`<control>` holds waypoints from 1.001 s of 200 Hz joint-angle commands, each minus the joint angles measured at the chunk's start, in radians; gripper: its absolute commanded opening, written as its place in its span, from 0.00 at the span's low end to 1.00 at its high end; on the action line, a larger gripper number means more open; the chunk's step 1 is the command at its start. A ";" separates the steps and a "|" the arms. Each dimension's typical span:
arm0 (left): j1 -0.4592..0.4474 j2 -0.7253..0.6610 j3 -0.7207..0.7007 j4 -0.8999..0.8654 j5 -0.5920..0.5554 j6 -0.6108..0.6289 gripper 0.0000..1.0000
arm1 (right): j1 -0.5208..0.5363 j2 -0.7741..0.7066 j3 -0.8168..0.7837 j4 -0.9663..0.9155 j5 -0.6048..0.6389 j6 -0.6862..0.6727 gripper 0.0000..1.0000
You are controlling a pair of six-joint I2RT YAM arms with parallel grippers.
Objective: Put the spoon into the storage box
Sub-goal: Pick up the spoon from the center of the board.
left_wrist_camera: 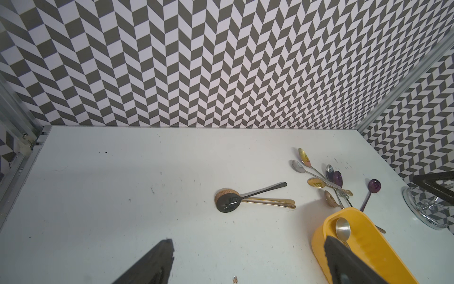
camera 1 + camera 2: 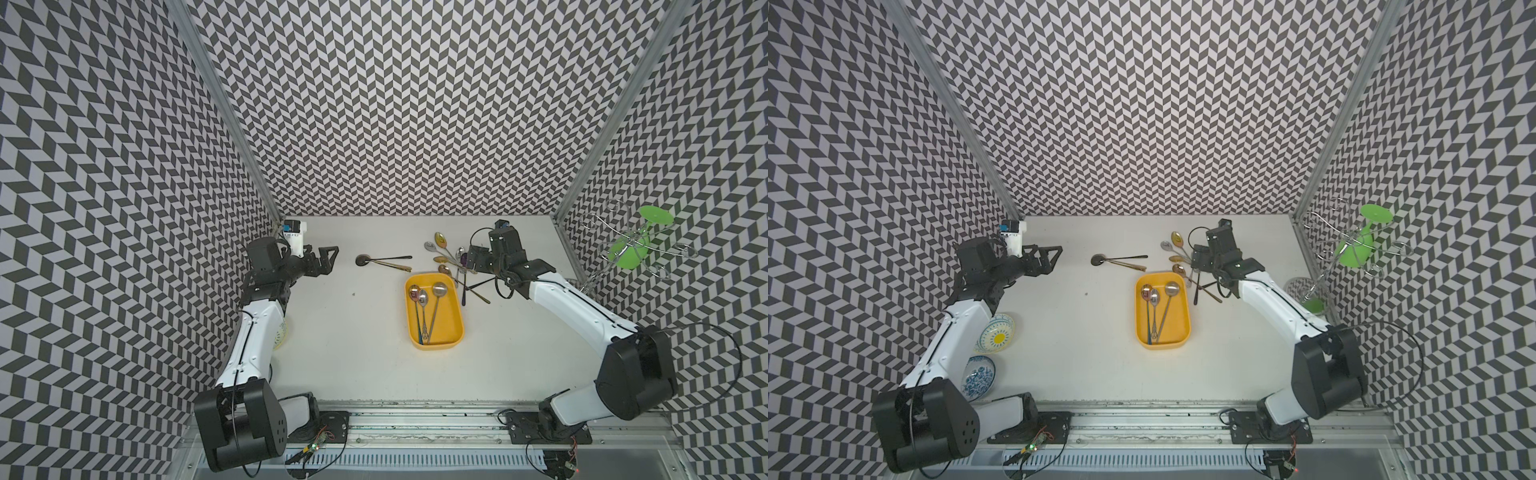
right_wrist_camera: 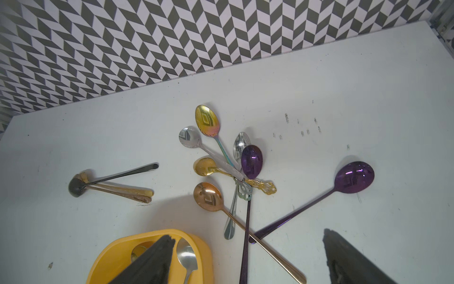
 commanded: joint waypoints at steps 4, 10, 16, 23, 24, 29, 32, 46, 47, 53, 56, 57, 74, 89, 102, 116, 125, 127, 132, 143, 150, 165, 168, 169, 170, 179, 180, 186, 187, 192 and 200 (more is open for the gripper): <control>0.010 -0.021 -0.006 0.019 0.017 -0.007 1.00 | -0.002 0.042 0.030 0.003 -0.027 -0.085 0.94; 0.011 -0.020 -0.006 0.019 0.017 -0.007 1.00 | -0.002 0.052 0.030 0.003 -0.031 -0.092 0.93; 0.010 -0.019 -0.007 0.019 0.017 -0.008 1.00 | -0.002 0.063 0.029 0.002 -0.035 -0.098 0.93; 0.010 -0.016 -0.006 0.020 0.017 -0.010 1.00 | -0.002 0.078 0.030 -0.001 -0.040 -0.105 0.92; 0.010 -0.016 -0.006 0.021 0.017 -0.011 1.00 | -0.002 0.080 0.030 -0.001 -0.041 -0.106 0.92; 0.010 -0.014 -0.005 0.020 0.019 -0.010 1.00 | -0.002 0.091 0.031 -0.003 -0.044 -0.110 0.92; 0.010 -0.013 -0.004 0.022 0.019 -0.012 1.00 | -0.002 0.097 0.032 -0.004 -0.047 -0.112 0.91; 0.010 -0.009 -0.006 0.024 0.018 -0.013 1.00 | -0.002 0.131 0.035 -0.013 -0.060 -0.125 0.89; 0.010 -0.009 -0.006 0.023 0.018 -0.013 1.00 | -0.002 0.133 0.036 -0.014 -0.061 -0.127 0.89; 0.011 -0.007 -0.006 0.023 0.019 -0.014 1.00 | -0.002 0.148 0.038 -0.017 -0.068 -0.132 0.88; 0.010 -0.006 -0.006 0.024 0.018 -0.013 1.00 | -0.002 0.156 0.039 -0.018 -0.076 -0.136 0.86; 0.010 -0.006 -0.006 0.023 0.018 -0.013 1.00 | -0.002 0.159 0.039 -0.018 -0.076 -0.136 0.86; 0.011 -0.002 -0.004 0.023 0.018 -0.014 1.00 | -0.001 0.206 0.059 -0.028 -0.091 -0.145 0.83; 0.010 0.001 -0.003 0.024 0.018 -0.016 1.00 | -0.002 0.248 0.079 -0.034 -0.080 -0.139 0.80; 0.010 0.002 -0.002 0.022 0.018 -0.017 0.99 | -0.002 0.281 0.101 -0.041 -0.057 -0.122 0.78; 0.012 0.001 -0.004 0.024 0.017 -0.017 1.00 | -0.003 0.318 0.129 -0.052 -0.042 -0.101 0.73; 0.012 -0.001 -0.006 0.024 0.015 -0.015 1.00 | -0.003 0.337 0.144 -0.053 -0.036 -0.088 0.65; 0.011 -0.002 -0.005 0.024 0.015 -0.014 1.00 | -0.003 0.341 0.147 -0.052 -0.035 -0.086 0.64; 0.012 -0.002 -0.008 0.026 0.014 -0.014 0.99 | -0.003 0.349 0.151 -0.052 -0.032 -0.077 0.62; 0.014 -0.001 -0.008 0.026 0.014 -0.014 0.99 | -0.005 0.365 0.159 -0.045 -0.027 -0.063 0.55; 0.014 -0.001 -0.006 0.024 0.014 -0.015 1.00 | -0.006 0.374 0.161 -0.042 -0.021 -0.055 0.51; 0.014 -0.002 -0.004 0.023 0.014 -0.017 1.00 | -0.009 0.389 0.162 -0.034 -0.015 -0.044 0.47; 0.014 -0.002 -0.005 0.023 0.014 -0.017 0.99 | -0.009 0.392 0.162 -0.033 -0.015 -0.041 0.46; 0.014 -0.003 -0.004 0.023 0.014 -0.018 0.99 | -0.009 0.392 0.162 -0.033 -0.014 -0.041 0.46; 0.014 -0.003 -0.004 0.024 0.014 -0.017 1.00 | -0.010 0.393 0.162 -0.032 -0.013 -0.039 0.46; 0.014 -0.002 -0.006 0.024 0.014 -0.017 1.00 | -0.012 0.403 0.163 -0.030 -0.014 -0.035 0.45; 0.014 -0.002 -0.005 0.024 0.014 -0.017 1.00 | -0.012 0.403 0.163 -0.029 -0.014 -0.034 0.45; 0.014 -0.001 -0.007 0.026 0.014 -0.018 1.00 | -0.014 0.410 0.162 -0.027 -0.016 -0.034 0.45; 0.014 -0.002 -0.007 0.025 0.014 -0.019 0.99 | -0.014 0.410 0.163 -0.027 -0.016 -0.034 0.44; 0.014 -0.002 -0.008 0.027 0.015 -0.019 1.00 | -0.014 0.416 0.162 -0.025 -0.017 -0.033 0.44; 0.015 -0.003 -0.009 0.026 0.014 -0.019 1.00 | -0.014 0.424 0.164 -0.024 -0.023 -0.031 0.43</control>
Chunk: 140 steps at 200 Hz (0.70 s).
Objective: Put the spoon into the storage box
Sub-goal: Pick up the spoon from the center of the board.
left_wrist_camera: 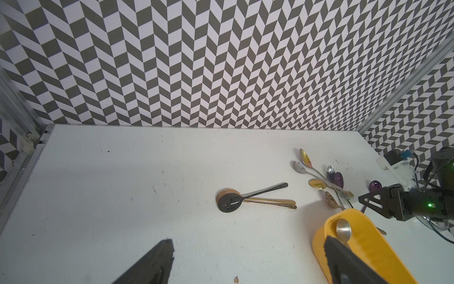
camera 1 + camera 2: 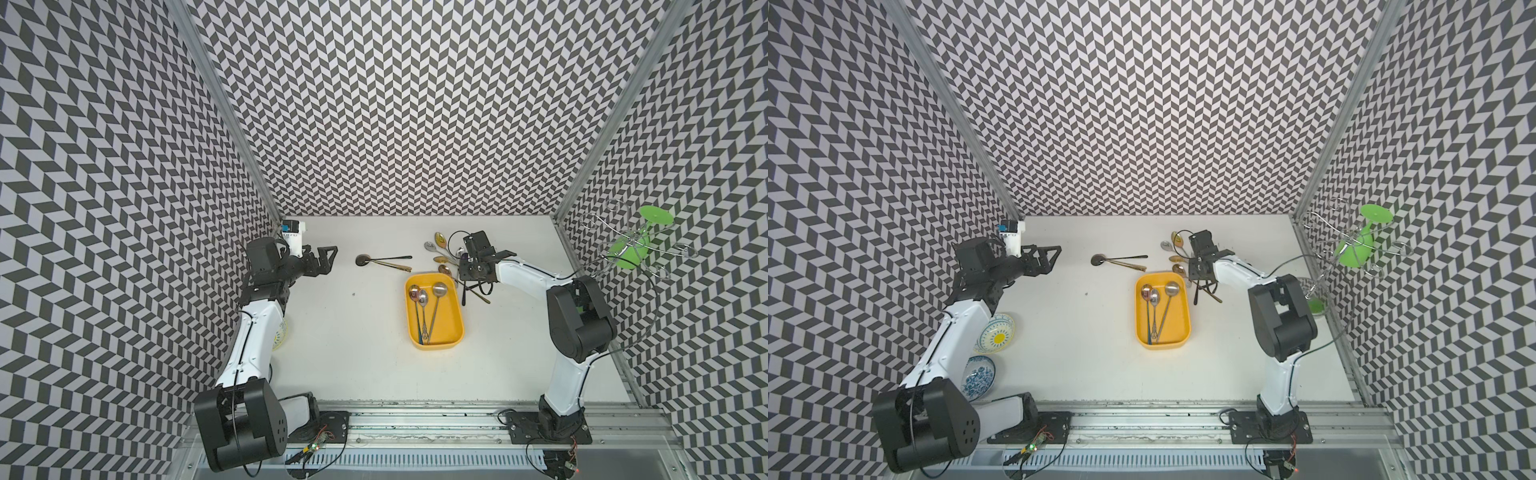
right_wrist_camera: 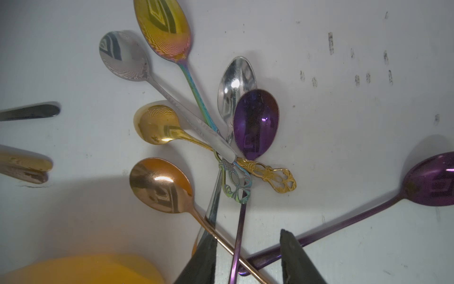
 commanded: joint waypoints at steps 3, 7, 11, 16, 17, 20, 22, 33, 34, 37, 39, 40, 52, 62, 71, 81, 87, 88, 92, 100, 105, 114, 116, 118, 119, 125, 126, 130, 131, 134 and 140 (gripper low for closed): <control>0.008 -0.003 -0.008 0.026 0.012 -0.014 1.00 | -0.006 0.033 0.022 0.037 0.015 0.026 0.43; 0.008 -0.004 -0.008 0.026 0.012 -0.014 0.99 | -0.006 0.036 0.022 0.038 0.011 0.026 0.43; 0.009 -0.005 -0.008 0.026 0.012 -0.013 1.00 | -0.006 0.040 0.020 0.040 0.008 0.028 0.43; 0.009 -0.006 -0.008 0.026 0.012 -0.014 1.00 | -0.006 0.045 0.020 0.042 0.004 0.029 0.43; 0.009 -0.006 -0.008 0.027 0.012 -0.014 1.00 | -0.005 0.046 0.020 0.043 0.003 0.029 0.43; 0.009 -0.005 -0.007 0.026 0.012 -0.013 1.00 | -0.006 0.049 0.019 0.045 0.001 0.031 0.43; 0.009 -0.006 -0.007 0.026 0.012 -0.014 1.00 | -0.006 0.052 0.018 0.046 -0.001 0.031 0.43; 0.011 -0.009 -0.009 0.026 0.012 -0.014 0.99 | -0.006 0.066 0.019 0.050 -0.006 0.034 0.43; 0.011 -0.008 -0.009 0.027 0.012 -0.014 1.00 | -0.006 0.067 0.019 0.050 -0.007 0.034 0.43; 0.011 -0.008 -0.009 0.027 0.012 -0.013 1.00 | -0.006 0.071 0.021 0.052 -0.007 0.036 0.43; 0.011 -0.009 -0.009 0.026 0.012 -0.013 1.00 | -0.006 0.074 0.021 0.052 -0.008 0.035 0.43; 0.010 -0.009 -0.009 0.027 0.012 -0.013 1.00 | -0.006 0.075 0.021 0.052 -0.009 0.036 0.43; 0.012 -0.009 -0.010 0.027 0.012 -0.012 0.99 | -0.006 0.090 0.025 0.053 -0.009 0.039 0.42; 0.012 -0.009 -0.011 0.028 0.012 -0.014 1.00 | -0.007 0.099 0.029 0.056 -0.009 0.038 0.39; 0.012 -0.010 -0.011 0.028 0.012 -0.014 1.00 | -0.007 0.112 0.032 0.058 -0.009 0.038 0.37; 0.012 -0.011 -0.011 0.029 0.012 -0.014 1.00 | -0.008 0.121 0.035 0.057 -0.009 0.039 0.36; 0.012 -0.010 -0.011 0.029 0.012 -0.014 1.00 | -0.009 0.126 0.036 0.058 -0.009 0.040 0.36; 0.012 -0.010 -0.012 0.029 0.012 -0.014 1.00 | -0.009 0.127 0.035 0.058 -0.008 0.040 0.36; 0.012 -0.010 -0.012 0.029 0.012 -0.014 1.00 | -0.009 0.132 0.035 0.059 -0.008 0.040 0.36; 0.013 -0.010 -0.014 0.029 0.012 -0.013 0.99 | -0.009 0.137 0.036 0.060 -0.003 0.040 0.35; 0.012 -0.011 -0.013 0.029 0.012 -0.014 1.00 | -0.010 0.141 0.036 0.060 -0.001 0.040 0.32; 0.012 -0.011 -0.014 0.030 0.012 -0.014 1.00 | -0.013 0.146 0.036 0.058 0.002 0.040 0.30; 0.012 -0.012 -0.014 0.030 0.012 -0.014 1.00 | -0.013 0.147 0.035 0.058 0.005 0.041 0.30; 0.012 -0.012 -0.013 0.030 0.012 -0.014 1.00 | -0.014 0.147 0.035 0.057 0.006 0.039 0.30; 0.012 -0.011 -0.014 0.030 0.012 -0.014 1.00 | -0.015 0.148 0.034 0.057 0.006 0.039 0.29; 0.012 -0.012 -0.014 0.030 0.012 -0.013 1.00 | -0.016 0.149 0.032 0.058 0.009 0.038 0.27; 0.012 -0.012 -0.013 0.031 0.012 -0.013 1.00 | -0.017 0.150 0.032 0.058 0.009 0.038 0.26; 0.012 -0.012 -0.015 0.031 0.012 -0.014 1.00 | -0.019 0.150 0.029 0.058 0.012 0.038 0.25; 0.012 -0.012 -0.015 0.030 0.012 -0.014 1.00 | -0.019 0.148 0.029 0.058 0.012 0.039 0.25; 0.012 -0.012 -0.016 0.031 0.012 -0.014 1.00 | -0.020 0.147 0.028 0.058 0.014 0.038 0.23; 0.012 -0.012 -0.016 0.032 0.013 -0.014 1.00 | -0.024 0.145 0.025 0.058 0.015 0.039 0.21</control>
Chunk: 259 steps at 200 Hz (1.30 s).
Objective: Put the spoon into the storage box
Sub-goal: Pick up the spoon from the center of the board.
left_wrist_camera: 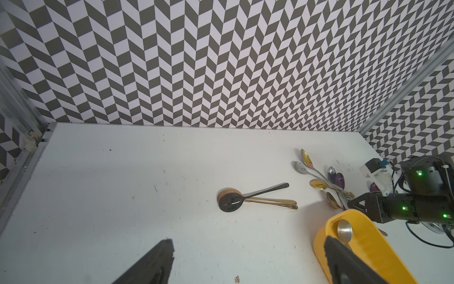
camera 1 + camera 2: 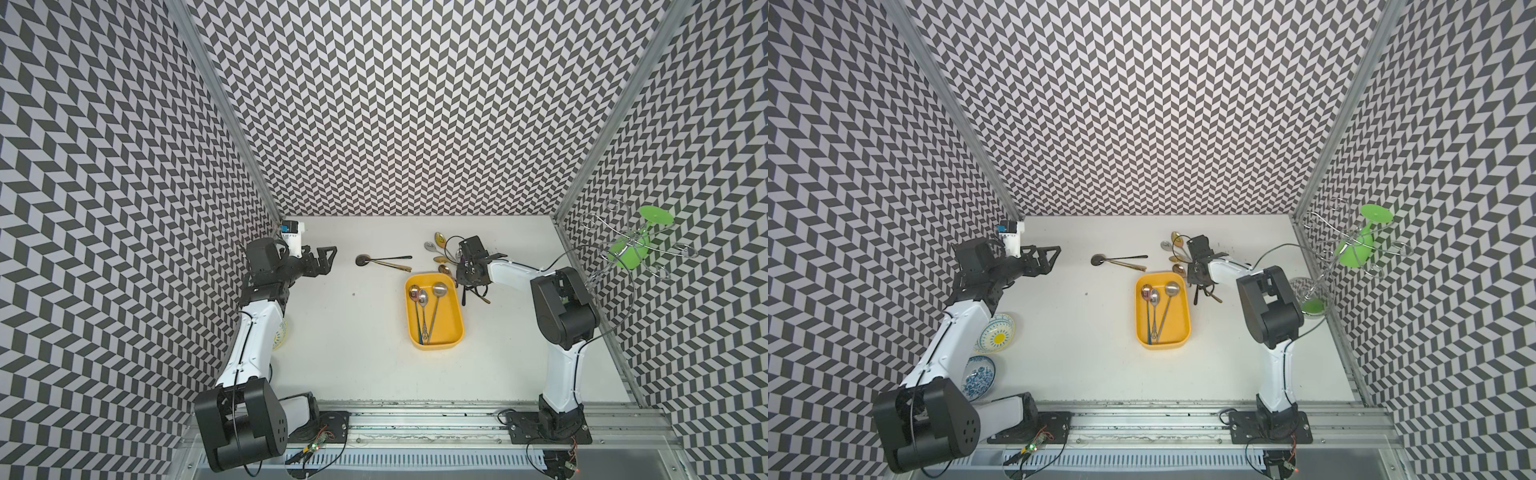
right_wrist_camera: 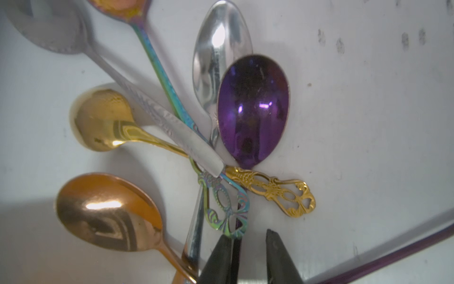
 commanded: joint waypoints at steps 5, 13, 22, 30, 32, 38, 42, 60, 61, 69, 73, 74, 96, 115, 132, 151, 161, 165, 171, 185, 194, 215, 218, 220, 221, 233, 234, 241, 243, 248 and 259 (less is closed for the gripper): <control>0.007 -0.013 -0.009 0.025 0.014 -0.009 0.99 | -0.017 0.022 -0.002 0.012 0.017 0.005 0.20; 0.007 -0.013 -0.010 0.025 0.014 -0.010 1.00 | -0.020 0.019 -0.009 0.012 0.023 0.005 0.17; 0.007 -0.014 -0.010 0.025 0.013 -0.009 1.00 | -0.022 0.013 -0.013 0.010 0.033 0.004 0.13; 0.006 -0.014 -0.009 0.025 0.013 -0.011 1.00 | -0.026 0.007 -0.020 0.009 0.038 0.006 0.11; 0.006 -0.015 -0.009 0.025 0.013 -0.010 1.00 | -0.026 0.006 -0.021 0.009 0.040 0.006 0.11; 0.006 -0.014 -0.009 0.025 0.013 -0.009 1.00 | -0.030 0.001 -0.028 0.009 0.045 0.008 0.08; 0.007 -0.014 -0.009 0.025 0.013 -0.010 1.00 | -0.032 -0.001 -0.032 0.007 0.047 0.009 0.07; 0.006 -0.015 -0.011 0.025 0.015 -0.011 1.00 | -0.049 -0.021 -0.052 0.008 0.050 0.010 0.00; 0.006 -0.015 -0.011 0.026 0.015 -0.011 1.00 | -0.049 -0.022 -0.052 0.008 0.049 0.010 0.00; 0.006 -0.017 -0.011 0.025 0.015 -0.011 1.00 | -0.057 -0.032 -0.061 0.008 0.048 0.010 0.00; 0.007 -0.017 -0.011 0.025 0.015 -0.011 1.00 | -0.060 -0.037 -0.064 0.008 0.047 0.011 0.00; 0.007 -0.017 -0.011 0.026 0.015 -0.011 0.99 | -0.061 -0.038 -0.065 0.009 0.048 0.012 0.00; 0.006 -0.017 -0.011 0.026 0.015 -0.012 1.00 | -0.069 -0.071 -0.079 0.010 0.043 0.014 0.00; 0.007 -0.017 -0.010 0.025 0.017 -0.013 1.00 | -0.069 -0.104 -0.079 -0.004 0.040 0.012 0.00; 0.008 -0.018 -0.009 0.026 0.017 -0.013 1.00 | -0.069 -0.145 -0.089 -0.012 0.043 0.010 0.00; 0.008 -0.018 -0.009 0.026 0.018 -0.013 0.99 | -0.071 -0.191 -0.104 -0.021 0.056 0.007 0.00; 0.008 -0.017 -0.009 0.026 0.019 -0.015 1.00 | -0.072 -0.215 -0.112 -0.028 0.060 0.005 0.00; 0.007 -0.017 -0.009 0.025 0.020 -0.015 1.00 | -0.071 -0.224 -0.117 -0.031 0.062 0.003 0.00; 0.008 -0.014 -0.007 0.025 0.021 -0.015 0.99 | -0.072 -0.239 -0.122 -0.034 0.065 0.002 0.00; 0.007 -0.011 -0.004 0.026 0.025 -0.017 1.00 | -0.074 -0.274 -0.135 -0.043 0.067 0.002 0.00; 0.008 -0.009 -0.002 0.026 0.027 -0.019 1.00 | -0.074 -0.295 -0.141 -0.049 0.066 0.002 0.00; 0.008 -0.004 -0.004 0.029 0.030 -0.020 1.00 | -0.074 -0.346 -0.154 -0.063 0.060 0.002 0.00; 0.008 -0.004 -0.004 0.030 0.030 -0.019 0.99 | -0.074 -0.353 -0.155 -0.066 0.060 0.001 0.00; 0.008 -0.004 -0.005 0.029 0.030 -0.020 1.00 | -0.074 -0.357 -0.156 -0.068 0.059 0.002 0.00; 0.008 -0.004 -0.005 0.029 0.031 -0.019 1.00 | -0.074 -0.359 -0.157 -0.069 0.060 0.002 0.00; 0.007 -0.002 -0.003 0.029 0.033 -0.022 1.00 | -0.074 -0.386 -0.161 -0.078 0.052 0.002 0.00; 0.007 -0.002 -0.003 0.029 0.033 -0.021 0.99 | -0.073 -0.389 -0.161 -0.079 0.051 0.002 0.00; 0.008 -0.002 -0.003 0.029 0.035 -0.021 0.99 | -0.073 -0.406 -0.166 -0.085 0.040 0.001 0.00; 0.008 0.000 -0.003 0.029 0.035 -0.021 0.99 | -0.072 -0.412 -0.166 -0.086 0.033 0.001 0.00; 0.007 0.000 -0.002 0.029 0.036 -0.022 0.99 | -0.071 -0.423 -0.168 -0.091 0.019 0.001 0.00; 0.009 0.002 0.000 0.028 0.036 -0.021 1.00 | -0.063 -0.452 -0.175 -0.096 -0.011 0.003 0.00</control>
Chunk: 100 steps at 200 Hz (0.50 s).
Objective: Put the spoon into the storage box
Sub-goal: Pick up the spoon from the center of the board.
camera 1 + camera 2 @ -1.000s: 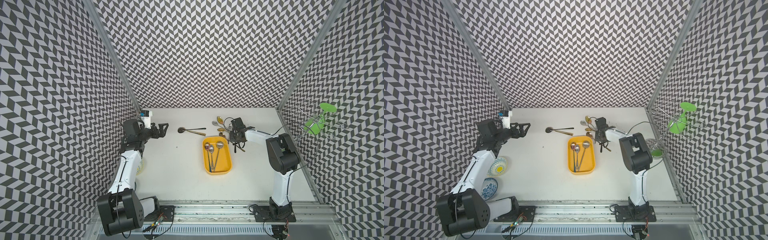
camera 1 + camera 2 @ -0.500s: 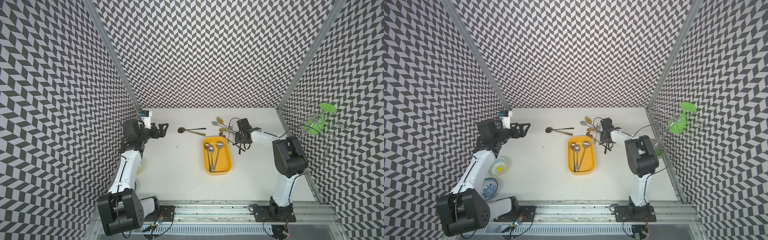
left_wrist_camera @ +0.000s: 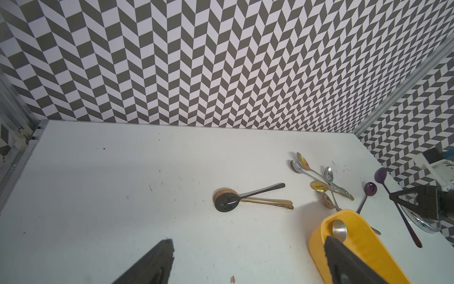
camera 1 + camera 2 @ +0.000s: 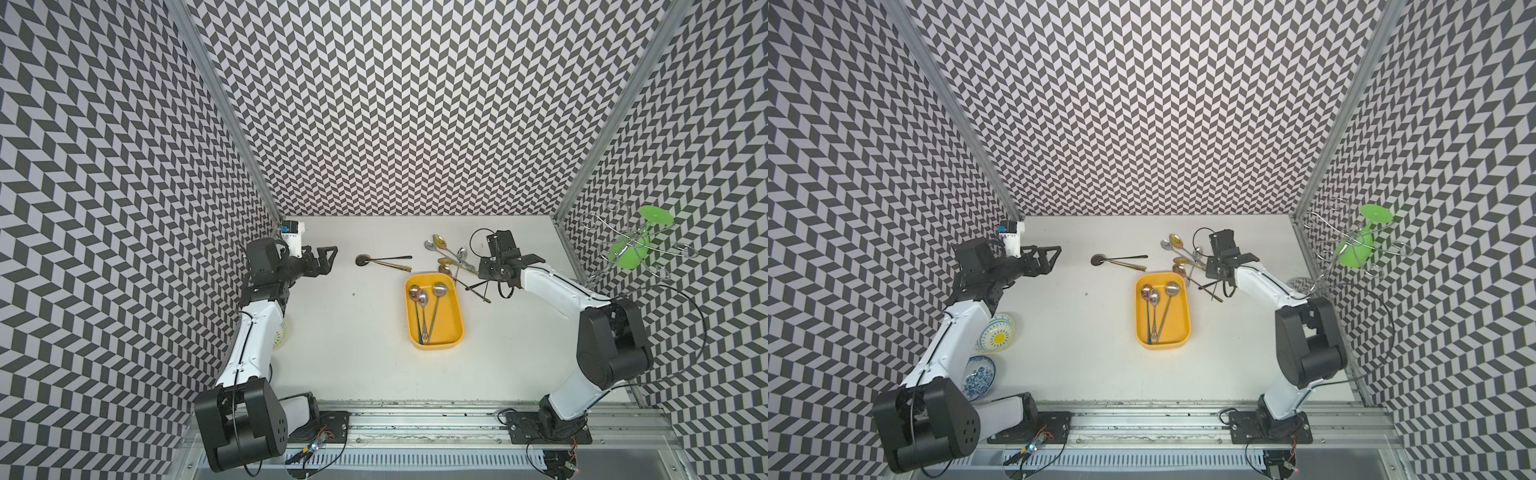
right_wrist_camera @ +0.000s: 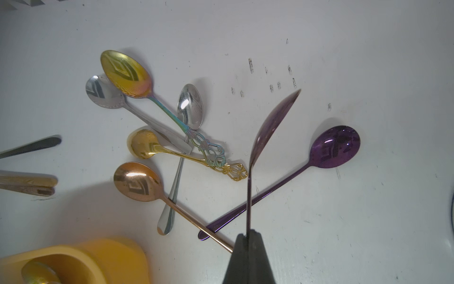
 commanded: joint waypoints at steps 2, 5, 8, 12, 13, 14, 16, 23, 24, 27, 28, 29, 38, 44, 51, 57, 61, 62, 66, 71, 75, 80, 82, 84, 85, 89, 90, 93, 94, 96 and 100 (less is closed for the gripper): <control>0.008 0.003 0.003 0.025 0.020 -0.005 1.00 | 0.009 -0.079 -0.019 -0.008 -0.048 0.000 0.00; 0.008 0.003 0.003 0.024 0.020 -0.005 1.00 | 0.014 -0.085 -0.021 -0.010 -0.052 0.000 0.00; 0.008 0.003 0.004 0.024 0.020 -0.005 1.00 | 0.019 -0.092 -0.022 -0.011 -0.057 0.001 0.00; 0.008 0.003 0.003 0.024 0.021 -0.003 1.00 | 0.025 -0.101 -0.025 -0.014 -0.059 0.000 0.00; 0.008 0.003 0.002 0.025 0.021 -0.003 1.00 | 0.026 -0.102 -0.024 -0.014 -0.060 0.000 0.00; 0.007 0.004 0.003 0.025 0.021 -0.003 1.00 | 0.029 -0.104 -0.025 -0.014 -0.060 -0.001 0.00; 0.008 0.003 0.002 0.024 0.022 -0.004 1.00 | 0.033 -0.109 -0.025 -0.015 -0.062 -0.002 0.00; 0.008 0.002 0.001 0.025 0.021 0.000 1.00 | 0.049 -0.124 -0.026 -0.025 -0.064 -0.005 0.00; 0.007 0.003 0.002 0.025 0.021 0.000 1.00 | 0.051 -0.126 -0.026 -0.027 -0.065 -0.005 0.00; 0.008 0.005 0.001 0.026 0.022 0.000 1.00 | 0.055 -0.129 -0.026 -0.030 -0.065 -0.005 0.00; 0.008 0.005 0.001 0.027 0.021 0.001 1.00 | 0.058 -0.131 -0.025 -0.031 -0.064 -0.005 0.00; 0.007 0.005 0.000 0.027 0.022 0.001 1.00 | 0.062 -0.134 -0.024 -0.034 -0.064 -0.006 0.00; 0.008 0.006 0.000 0.029 0.021 0.002 1.00 | 0.081 -0.149 -0.021 -0.045 -0.069 -0.005 0.00; 0.008 0.006 -0.001 0.028 0.021 0.003 0.99 | 0.096 -0.159 -0.018 -0.053 -0.070 -0.003 0.00; 0.008 0.006 0.000 0.029 0.021 0.003 1.00 | 0.115 -0.171 -0.016 -0.060 -0.069 0.001 0.00; 0.008 0.007 -0.001 0.029 0.023 0.002 1.00 | 0.130 -0.183 -0.018 -0.062 -0.069 0.000 0.00; 0.008 0.006 0.000 0.029 0.024 0.003 1.00 | 0.141 -0.190 -0.018 -0.064 -0.071 0.002 0.00; 0.008 0.006 0.000 0.029 0.024 0.003 1.00 | 0.144 -0.193 -0.018 -0.065 -0.071 0.003 0.00; 0.007 0.006 -0.001 0.029 0.024 0.002 1.00 | 0.153 -0.200 -0.018 -0.067 -0.072 0.007 0.00; 0.008 0.005 0.000 0.028 0.026 0.003 0.99 | 0.166 -0.206 -0.019 -0.068 -0.075 0.011 0.00; 0.008 0.005 0.000 0.028 0.026 0.003 0.99 | 0.175 -0.212 -0.021 -0.068 -0.076 0.013 0.00; 0.008 0.005 0.000 0.027 0.026 0.003 1.00 | 0.187 -0.218 -0.022 -0.070 -0.079 0.017 0.00; 0.008 0.004 0.000 0.027 0.026 0.004 1.00 | 0.191 -0.221 -0.023 -0.071 -0.080 0.019 0.00; 0.008 0.005 0.000 0.027 0.026 0.003 1.00 | 0.197 -0.224 -0.024 -0.072 -0.081 0.021 0.00; 0.008 0.005 0.000 0.027 0.026 0.003 1.00 | 0.200 -0.225 -0.024 -0.071 -0.081 0.022 0.00; 0.008 0.004 -0.001 0.028 0.026 0.004 1.00 | 0.209 -0.227 -0.025 -0.073 -0.085 0.024 0.00; 0.008 0.003 -0.001 0.027 0.026 0.005 1.00 | 0.212 -0.229 -0.025 -0.074 -0.086 0.024 0.00; 0.008 0.004 0.000 0.029 0.026 0.005 1.00 | 0.220 -0.231 -0.026 -0.074 -0.089 0.027 0.00; 0.008 0.004 0.000 0.028 0.027 0.005 1.00 | 0.221 -0.231 -0.026 -0.074 -0.089 0.027 0.00; 0.008 0.004 0.000 0.029 0.026 0.004 1.00 | 0.227 -0.233 -0.026 -0.075 -0.091 0.028 0.00; 0.008 0.004 0.000 0.030 0.026 0.005 0.99 | 0.237 -0.233 -0.025 -0.078 -0.093 0.030 0.00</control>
